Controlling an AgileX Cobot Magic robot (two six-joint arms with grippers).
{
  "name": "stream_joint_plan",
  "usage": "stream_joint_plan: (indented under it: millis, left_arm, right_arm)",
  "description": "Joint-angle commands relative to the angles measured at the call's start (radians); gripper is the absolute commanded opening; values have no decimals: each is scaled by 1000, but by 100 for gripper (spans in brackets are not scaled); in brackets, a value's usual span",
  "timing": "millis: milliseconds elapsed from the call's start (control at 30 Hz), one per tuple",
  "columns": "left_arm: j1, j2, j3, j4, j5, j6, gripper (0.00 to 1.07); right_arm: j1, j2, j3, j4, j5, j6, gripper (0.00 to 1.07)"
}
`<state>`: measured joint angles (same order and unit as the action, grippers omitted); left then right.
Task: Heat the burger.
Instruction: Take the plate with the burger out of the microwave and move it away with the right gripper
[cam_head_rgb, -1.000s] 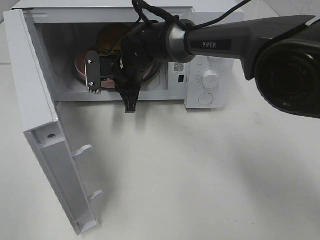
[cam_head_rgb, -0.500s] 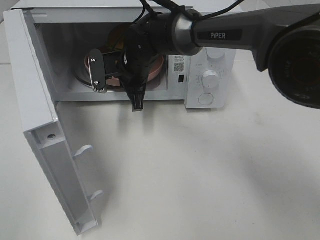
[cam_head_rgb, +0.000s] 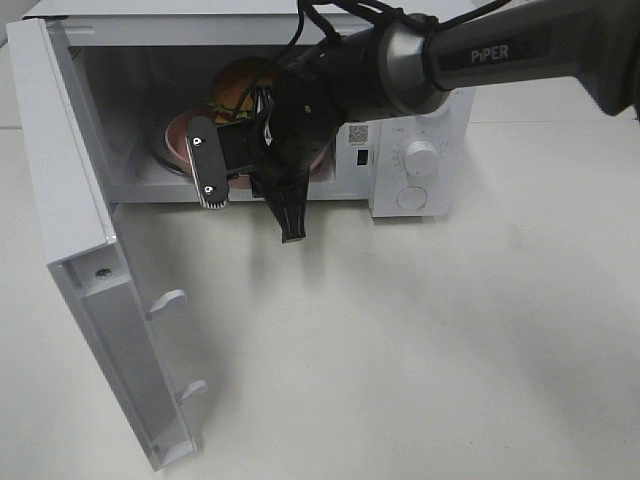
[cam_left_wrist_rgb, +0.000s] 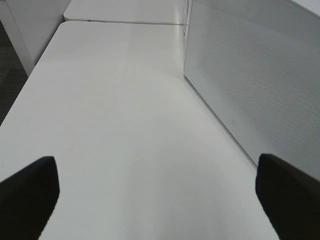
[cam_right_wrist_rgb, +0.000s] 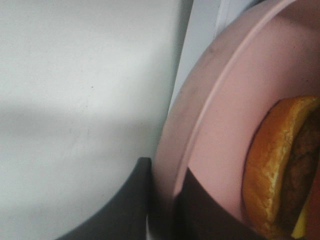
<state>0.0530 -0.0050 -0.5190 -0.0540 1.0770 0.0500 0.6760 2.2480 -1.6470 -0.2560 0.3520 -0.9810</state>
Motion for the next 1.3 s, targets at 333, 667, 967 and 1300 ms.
stream_joint_plan:
  millis: [333,667,967,1300]
  left_arm:
    - [-2,-17,3,-7,-9,-5,100]
    - [-2,-17,3,-7,-9,-5,100]
    - [-2,-17,3,-7,-9,-5,100]
    - [-2,-17,3,-7,-9,-5,100]
  right_arm:
    - [12,-169,246,-68,-268,-32,0]
    - [13,-247,360,-77,-336,-32,0]
    - [13,-330,499,-93,-412,-31,0]
    - [13,-423,645,-100,-472,-31,0]
